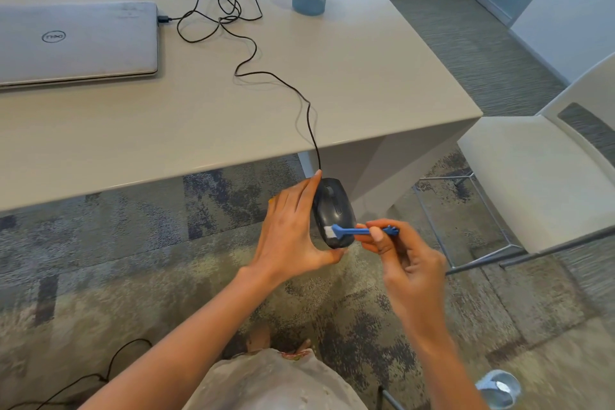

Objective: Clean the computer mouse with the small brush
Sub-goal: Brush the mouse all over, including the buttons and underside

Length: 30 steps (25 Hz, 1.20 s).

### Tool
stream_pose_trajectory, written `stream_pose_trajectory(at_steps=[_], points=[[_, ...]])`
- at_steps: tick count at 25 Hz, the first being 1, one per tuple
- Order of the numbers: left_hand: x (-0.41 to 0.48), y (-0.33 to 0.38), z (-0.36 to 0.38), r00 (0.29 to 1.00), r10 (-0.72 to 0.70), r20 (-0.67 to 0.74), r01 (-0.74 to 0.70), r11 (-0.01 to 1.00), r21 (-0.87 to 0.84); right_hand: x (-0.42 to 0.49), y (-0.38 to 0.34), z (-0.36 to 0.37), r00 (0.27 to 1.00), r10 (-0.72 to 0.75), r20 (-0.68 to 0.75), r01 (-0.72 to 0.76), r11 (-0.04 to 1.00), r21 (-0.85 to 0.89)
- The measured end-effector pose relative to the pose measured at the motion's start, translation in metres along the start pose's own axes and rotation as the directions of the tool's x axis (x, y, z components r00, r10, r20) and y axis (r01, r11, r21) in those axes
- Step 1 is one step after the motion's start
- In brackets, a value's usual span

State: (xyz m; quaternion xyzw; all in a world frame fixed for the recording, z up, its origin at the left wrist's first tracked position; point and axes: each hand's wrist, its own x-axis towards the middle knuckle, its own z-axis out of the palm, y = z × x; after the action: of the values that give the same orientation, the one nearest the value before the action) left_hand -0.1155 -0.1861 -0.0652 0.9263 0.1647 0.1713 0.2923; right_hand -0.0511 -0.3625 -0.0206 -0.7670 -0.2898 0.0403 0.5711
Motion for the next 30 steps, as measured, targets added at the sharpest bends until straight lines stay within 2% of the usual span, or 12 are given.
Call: stream_pose_trajectory(at_steps=[3, 5, 8, 11, 13, 16, 19, 23, 25, 28, 30], points=[[-0.002, -0.001, -0.001, 1.000, 0.008, -0.005, -0.008, 1.000, 0.004, 0.006, 0.003, -0.012, 0.989, -0.004, -0.146, 0.000, 1.000, -0.026], [-0.002, -0.002, -0.001, 1.000, 0.008, -0.002, -0.008, 1.000, 0.008, 0.009, 0.002, -0.018, 0.984, -0.045, -0.174, 0.025, 0.993, -0.114], [-0.002, 0.000, -0.001, 1.000, 0.002, -0.001, -0.002, 1.000, 0.020, -0.001, -0.005, -0.004, 0.985, -0.160, -0.068, 0.136, 0.952, -0.275], [-0.002, 0.000, -0.001, 1.000, -0.009, 0.008, 0.009, 1.000, 0.014, -0.022, -0.012, 0.016, 0.980, -0.193, 0.043, 0.197, 0.939, -0.282], [-0.002, 0.001, -0.001, 1.000, -0.009, 0.007, 0.009, 1.000, 0.014, -0.024, -0.014, 0.019, 0.986, -0.161, 0.035, 0.164, 0.960, -0.226], [-0.004, 0.001, -0.001, 1.000, -0.003, -0.006, 0.003, 1.000, 0.026, -0.008, -0.012, 0.006, 0.991, -0.097, -0.090, 0.082, 0.984, -0.160], [-0.005, 0.002, -0.001, 1.000, 0.000, -0.012, 0.001, 1.000, 0.015, 0.007, -0.005, -0.012, 0.982, -0.063, -0.178, 0.022, 0.975, -0.221], [-0.005, 0.002, -0.002, 1.000, -0.008, -0.015, 0.009, 1.000, 0.021, -0.013, -0.009, -0.005, 0.991, -0.136, -0.015, 0.124, 0.939, -0.322], [-0.005, 0.000, -0.003, 1.000, -0.018, -0.008, 0.018, 1.000, 0.024, -0.027, -0.015, 0.003, 0.989, -0.141, 0.052, 0.150, 0.946, -0.289], [-0.007, 0.001, -0.003, 1.000, -0.001, -0.007, 0.001, 0.999, 0.045, -0.026, -0.021, 0.004, 0.992, -0.083, 0.090, 0.097, 0.982, -0.162], [-0.008, 0.003, -0.002, 1.000, 0.002, -0.013, -0.001, 0.999, 0.044, -0.017, -0.017, -0.007, 0.990, -0.082, 0.111, 0.104, 0.974, -0.203]])
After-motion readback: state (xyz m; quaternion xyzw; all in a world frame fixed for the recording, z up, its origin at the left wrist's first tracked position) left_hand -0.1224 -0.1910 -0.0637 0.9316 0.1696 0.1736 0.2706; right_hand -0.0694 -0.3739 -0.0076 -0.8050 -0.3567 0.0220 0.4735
